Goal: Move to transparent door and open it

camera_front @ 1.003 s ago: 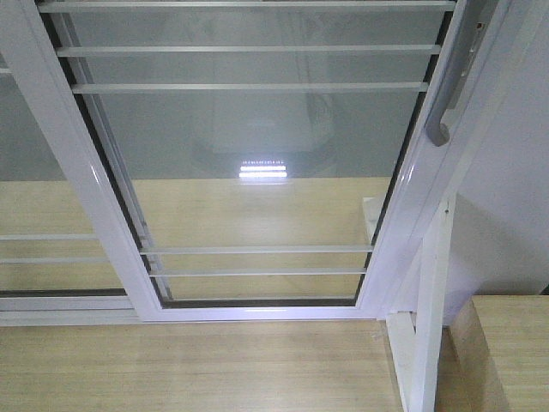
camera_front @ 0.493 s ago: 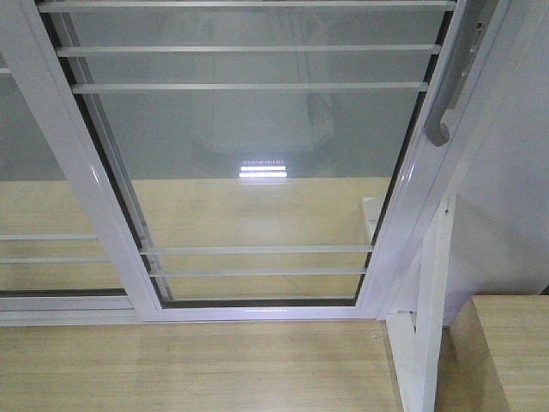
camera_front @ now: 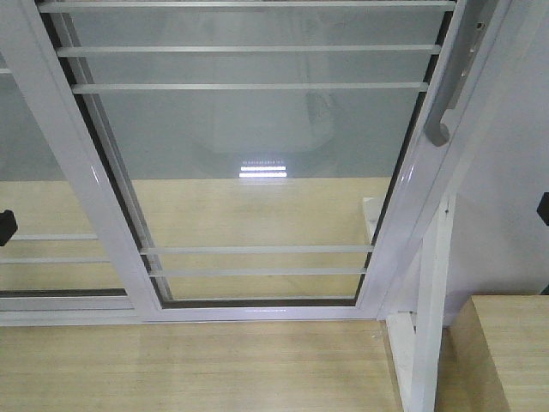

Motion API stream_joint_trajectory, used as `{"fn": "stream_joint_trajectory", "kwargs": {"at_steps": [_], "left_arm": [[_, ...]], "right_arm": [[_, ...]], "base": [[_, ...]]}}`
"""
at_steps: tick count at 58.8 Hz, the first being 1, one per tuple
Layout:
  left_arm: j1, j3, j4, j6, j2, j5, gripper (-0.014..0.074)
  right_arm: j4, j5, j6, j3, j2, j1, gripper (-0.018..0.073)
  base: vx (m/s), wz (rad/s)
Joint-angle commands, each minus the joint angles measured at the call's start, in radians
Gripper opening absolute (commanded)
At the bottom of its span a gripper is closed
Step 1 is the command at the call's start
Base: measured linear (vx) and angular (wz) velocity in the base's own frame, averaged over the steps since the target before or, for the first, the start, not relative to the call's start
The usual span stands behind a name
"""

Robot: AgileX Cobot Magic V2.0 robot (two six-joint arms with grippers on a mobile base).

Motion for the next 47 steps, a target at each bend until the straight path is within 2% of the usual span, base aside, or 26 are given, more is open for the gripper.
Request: {"fn": "stream_joint_trajectory", "kwargs": {"at_steps": [1,10,18,29,47], "left_arm": [[-0.002,-0.032,-0.010,-0.045,-0.002,-0.070,0.0219],[-0.002,-0.032,-0.010,-0.126,-0.002,-0.064,0.0356],[-0.002,-0.032,-0.010,-0.127,-0.002,-0.063,0.0449],[-0.002,-0.032,-0.010,-0.126,-0.002,-0.063,0.0462],[-0.002,-0.032,-0.010,-0.126,-0.002,-0.046,0.0462]], "right_arm": [[0.005,-0.086,0.007,-0.032,0.005,-0.004,0.0388],[0.029,-0.103,0.032,-0.032,0.012,-0.004,0.0409],[0.024,-0.151,0.031,-0.039,0.063,-0.003,0.0409],[0.024,-0.189,0.031,-0.109,0.203,-0.003,0.0407],[0.021,-0.218,0.032,-0.356,0.492,-0.001,0.0407]], "base": [[0.00,0.00],[0.00,0.00],[0.00,0.00],[0.00,0.00],[0.00,0.00]]}}
